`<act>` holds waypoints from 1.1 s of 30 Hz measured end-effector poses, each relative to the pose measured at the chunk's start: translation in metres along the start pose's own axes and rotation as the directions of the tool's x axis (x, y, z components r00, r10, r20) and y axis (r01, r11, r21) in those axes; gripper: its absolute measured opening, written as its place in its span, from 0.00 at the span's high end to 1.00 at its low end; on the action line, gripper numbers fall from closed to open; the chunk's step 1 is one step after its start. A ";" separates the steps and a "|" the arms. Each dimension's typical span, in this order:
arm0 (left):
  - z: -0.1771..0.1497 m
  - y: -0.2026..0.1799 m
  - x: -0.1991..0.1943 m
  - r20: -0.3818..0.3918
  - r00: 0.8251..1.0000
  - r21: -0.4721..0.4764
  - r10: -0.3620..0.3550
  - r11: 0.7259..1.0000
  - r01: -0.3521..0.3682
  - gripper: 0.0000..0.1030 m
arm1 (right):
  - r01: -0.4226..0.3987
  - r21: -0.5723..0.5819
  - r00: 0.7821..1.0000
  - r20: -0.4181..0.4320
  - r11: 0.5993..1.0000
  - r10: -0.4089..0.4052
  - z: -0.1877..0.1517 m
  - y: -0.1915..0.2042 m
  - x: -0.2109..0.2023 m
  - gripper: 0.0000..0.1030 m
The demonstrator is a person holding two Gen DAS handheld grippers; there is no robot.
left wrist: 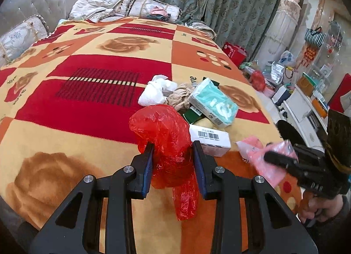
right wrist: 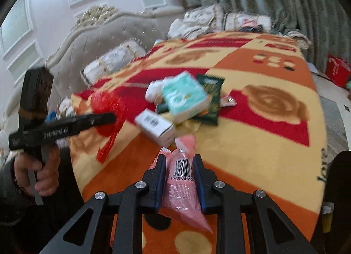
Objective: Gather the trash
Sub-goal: 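Close the left gripper on the red plastic bag while the right gripper grasps the pink packet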
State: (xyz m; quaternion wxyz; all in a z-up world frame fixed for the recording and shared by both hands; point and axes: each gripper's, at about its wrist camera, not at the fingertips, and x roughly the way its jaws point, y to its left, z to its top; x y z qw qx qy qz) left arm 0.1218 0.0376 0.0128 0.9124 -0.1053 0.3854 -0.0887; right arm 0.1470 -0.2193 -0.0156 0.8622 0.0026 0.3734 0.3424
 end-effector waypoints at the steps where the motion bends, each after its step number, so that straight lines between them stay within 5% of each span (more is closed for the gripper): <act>1: -0.001 -0.001 -0.002 0.002 1.000 0.001 -0.003 1.000 0.003 0.70 | 0.007 0.005 1.000 0.017 1.000 -0.007 0.002 -0.001 -0.003 0.77; 11: 0.001 -0.026 -0.017 0.008 0.999 0.033 -0.046 0.998 0.046 0.70 | 0.032 0.053 0.980 0.195 0.998 -0.042 0.016 -0.008 -0.033 0.77; 33: -0.001 -0.070 -0.007 -0.050 0.999 0.099 0.011 0.995 -0.006 0.70 | 0.069 0.056 0.984 0.161 0.996 -0.077 0.009 -0.016 -0.036 0.77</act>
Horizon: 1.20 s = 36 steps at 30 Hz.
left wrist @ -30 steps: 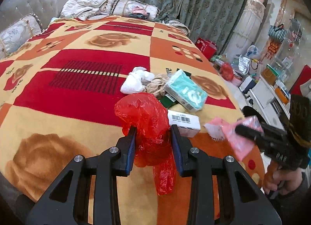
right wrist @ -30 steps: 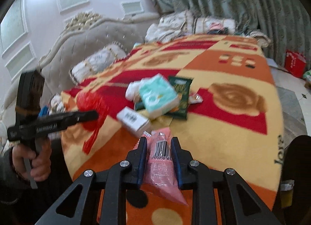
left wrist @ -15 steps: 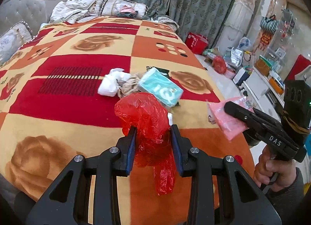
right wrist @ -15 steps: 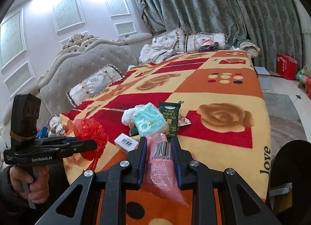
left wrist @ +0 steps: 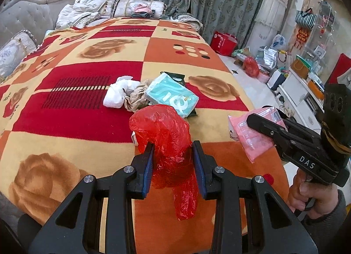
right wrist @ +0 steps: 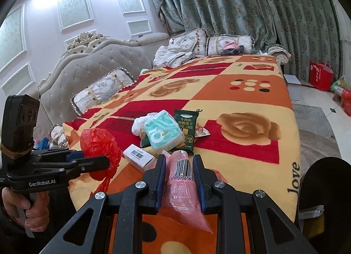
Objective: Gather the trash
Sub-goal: 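Carry the red bag and pink packet over the black bin and open both grippers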
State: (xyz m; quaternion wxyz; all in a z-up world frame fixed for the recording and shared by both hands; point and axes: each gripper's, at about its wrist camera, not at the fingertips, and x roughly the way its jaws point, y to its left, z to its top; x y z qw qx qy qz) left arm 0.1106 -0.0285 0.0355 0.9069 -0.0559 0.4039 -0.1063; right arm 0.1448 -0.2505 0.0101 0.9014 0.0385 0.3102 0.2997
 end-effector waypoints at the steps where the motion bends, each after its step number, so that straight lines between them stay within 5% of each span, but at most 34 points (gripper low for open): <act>1: 0.000 -0.001 0.000 -0.001 1.000 0.002 0.001 1.000 -0.001 0.70 | 0.000 0.002 1.000 -0.001 1.000 0.000 0.000 -0.001 -0.001 0.77; 15: 0.005 -0.025 0.010 -0.009 1.000 0.058 -0.005 0.998 0.005 0.70 | 0.053 0.069 0.997 0.052 0.996 -0.057 0.004 -0.029 -0.025 0.77; 23: 0.020 -0.070 0.021 -0.010 0.998 0.143 -0.056 0.988 0.057 0.70 | 0.125 0.166 0.986 0.087 0.978 -0.141 0.004 -0.072 -0.054 0.77; 30: 0.035 -0.135 0.045 -0.050 0.983 0.242 -0.177 0.953 0.184 0.70 | 0.242 0.306 0.954 0.099 0.921 -0.284 -0.008 -0.126 -0.090 0.77; 36: 0.045 -0.201 0.080 -0.125 0.946 0.307 -0.298 0.895 0.322 0.70 | 0.385 0.422 0.899 0.032 0.821 -0.438 -0.023 -0.174 -0.109 0.77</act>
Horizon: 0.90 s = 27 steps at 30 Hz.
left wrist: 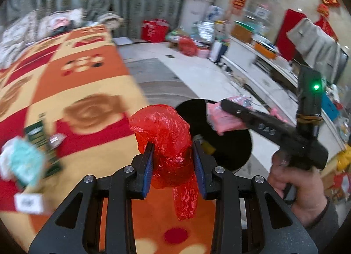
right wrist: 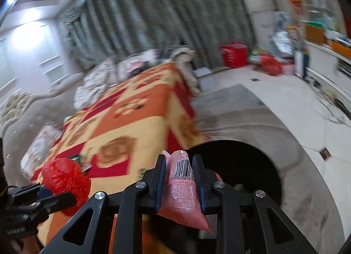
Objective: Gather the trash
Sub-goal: 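Carry the red bag and pink packet over the black bin and open both grippers, then move both open grippers back over the remaining trash on the bed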
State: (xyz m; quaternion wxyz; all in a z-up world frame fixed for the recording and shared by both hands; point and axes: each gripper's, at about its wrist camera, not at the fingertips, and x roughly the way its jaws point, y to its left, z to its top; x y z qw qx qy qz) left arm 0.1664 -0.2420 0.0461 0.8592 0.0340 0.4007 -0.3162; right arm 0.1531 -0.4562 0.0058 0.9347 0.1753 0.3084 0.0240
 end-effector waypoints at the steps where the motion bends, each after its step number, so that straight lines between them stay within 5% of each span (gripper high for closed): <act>1: 0.005 -0.006 0.009 -0.009 1.000 0.010 -0.023 1.000 0.023 0.70 | 0.016 0.018 1.000 -0.002 1.000 -0.016 0.001 -0.007 0.001 0.77; 9: 0.022 -0.039 0.082 -0.083 0.996 0.073 -0.030 0.997 0.036 0.67 | 0.110 0.090 0.992 -0.077 0.990 -0.104 0.002 -0.038 0.017 0.77; 12: 0.023 -0.037 0.097 -0.108 0.994 0.058 -0.018 0.998 0.025 0.58 | 0.108 0.155 0.990 -0.110 0.982 -0.091 0.001 -0.051 0.024 0.64; 16: 0.021 -0.030 0.095 -0.088 0.996 0.030 -0.034 0.999 0.036 0.44 | 0.128 0.198 0.990 -0.091 0.972 -0.111 0.001 -0.060 0.019 0.56; 27: 0.008 -0.003 0.048 -0.030 0.999 -0.034 -0.018 0.999 0.017 0.42 | 0.092 0.222 0.995 -0.062 0.971 -0.080 0.007 -0.047 0.016 0.54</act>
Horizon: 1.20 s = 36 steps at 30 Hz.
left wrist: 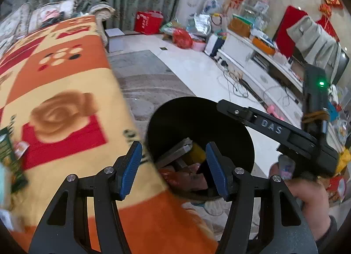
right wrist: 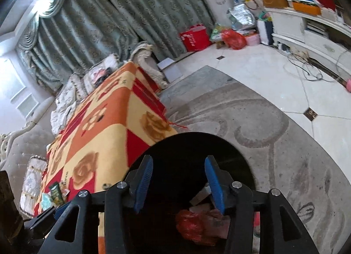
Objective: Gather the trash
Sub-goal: 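Move both open grippers back over the remaining trash on the bed, then grasp the white medicine box with the left gripper while the right gripper grasps the teal tissue pack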
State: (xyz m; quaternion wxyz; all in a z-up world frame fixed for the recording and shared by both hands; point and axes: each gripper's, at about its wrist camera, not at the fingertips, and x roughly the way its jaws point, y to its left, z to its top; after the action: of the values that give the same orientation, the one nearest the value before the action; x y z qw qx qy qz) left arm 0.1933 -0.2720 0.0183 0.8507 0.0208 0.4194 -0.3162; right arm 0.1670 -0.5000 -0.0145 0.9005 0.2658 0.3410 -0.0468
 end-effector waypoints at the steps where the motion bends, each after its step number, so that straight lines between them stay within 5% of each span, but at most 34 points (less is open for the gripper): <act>1: -0.004 0.006 -0.010 0.014 1.000 -0.009 0.012 1.000 -0.012 0.42 | -0.015 -0.012 1.000 -0.004 1.000 0.015 0.000 0.007 0.001 0.54; 8: -0.037 0.076 -0.077 0.078 0.990 -0.109 0.121 0.988 -0.112 0.42 | -0.146 -0.176 0.989 -0.059 0.973 0.138 -0.021 0.077 0.007 0.52; 17: -0.086 0.187 -0.142 0.106 0.953 -0.159 0.285 0.950 -0.267 0.42 | -0.372 -0.333 0.925 -0.214 0.866 0.314 -0.076 0.164 0.024 0.46; 22: -0.102 0.227 -0.136 0.058 0.987 -0.058 0.150 0.988 -0.146 0.42 | -0.407 -0.400 0.907 -0.286 0.821 0.310 -0.100 0.194 0.040 0.46; 26: -0.101 0.233 -0.123 0.010 0.994 0.021 0.108 0.994 -0.108 0.42 | -0.409 -0.406 0.901 -0.322 0.817 0.291 -0.107 0.200 0.051 0.46; 36: -0.103 0.232 -0.115 -0.038 0.999 -0.078 -0.022 0.997 0.019 0.42 | -0.415 -0.403 0.895 -0.342 0.816 0.286 -0.108 0.200 0.057 0.46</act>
State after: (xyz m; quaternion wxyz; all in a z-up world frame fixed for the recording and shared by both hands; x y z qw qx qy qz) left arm 0.1991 0.0040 -0.0182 0.8392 -0.0104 0.4481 -0.3079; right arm 0.2004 -0.2689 -0.0293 0.8762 0.1041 0.4043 0.2408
